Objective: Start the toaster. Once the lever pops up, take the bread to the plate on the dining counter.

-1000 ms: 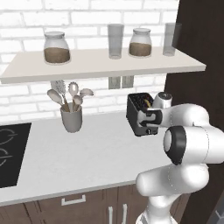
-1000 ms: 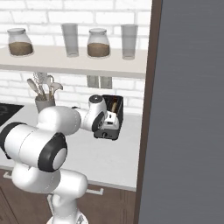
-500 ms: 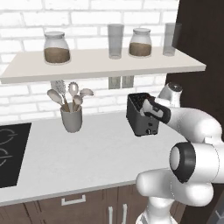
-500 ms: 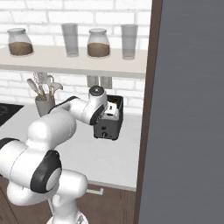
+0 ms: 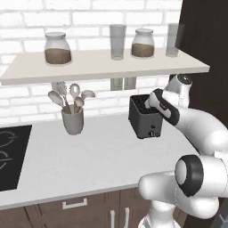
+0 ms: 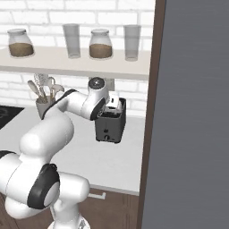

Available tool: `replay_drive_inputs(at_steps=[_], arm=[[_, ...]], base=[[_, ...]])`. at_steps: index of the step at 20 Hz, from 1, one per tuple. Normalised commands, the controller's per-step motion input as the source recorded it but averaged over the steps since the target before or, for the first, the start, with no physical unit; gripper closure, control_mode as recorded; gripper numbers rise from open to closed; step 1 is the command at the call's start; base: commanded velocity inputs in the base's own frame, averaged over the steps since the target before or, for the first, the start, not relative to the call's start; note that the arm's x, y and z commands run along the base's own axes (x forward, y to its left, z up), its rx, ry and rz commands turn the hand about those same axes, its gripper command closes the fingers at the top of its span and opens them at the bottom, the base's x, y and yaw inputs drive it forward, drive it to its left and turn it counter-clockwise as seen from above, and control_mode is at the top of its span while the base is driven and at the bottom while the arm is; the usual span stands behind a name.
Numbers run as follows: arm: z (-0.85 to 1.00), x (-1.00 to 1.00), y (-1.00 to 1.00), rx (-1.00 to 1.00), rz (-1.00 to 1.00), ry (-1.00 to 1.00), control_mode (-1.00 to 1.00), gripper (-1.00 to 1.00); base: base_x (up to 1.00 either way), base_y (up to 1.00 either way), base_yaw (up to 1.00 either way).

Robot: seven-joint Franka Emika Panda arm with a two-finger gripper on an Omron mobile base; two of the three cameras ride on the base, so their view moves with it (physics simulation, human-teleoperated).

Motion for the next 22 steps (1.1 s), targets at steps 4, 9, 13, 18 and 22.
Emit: replay_drive_inputs(at_steps=[4, 9, 13, 18, 22], arm=[[0.0, 0.02, -0.02, 0.0, -0.06, -0.13, -1.0, 1.0], [-0.09, -0.09, -0.13, 0.0, -0.06, -0.12, -1.0, 1.0], [-0.08, -0.05, -0.04, 0.0, -0.05, -0.18, -1.0, 1.0], [0.0, 0.04, 0.0, 0.0, -0.04, -0.08, -1.0, 1.0], [0.0, 0.09, -0.02, 0.0, -0.03, 0.0, -1.0, 1.0]], base=[[0.0, 0.0, 0.0], [0.0, 0.0, 0.0], [0.0, 0.0, 0.0], [0.0, 0.0, 0.0], [0.0, 0.0, 0.0]])
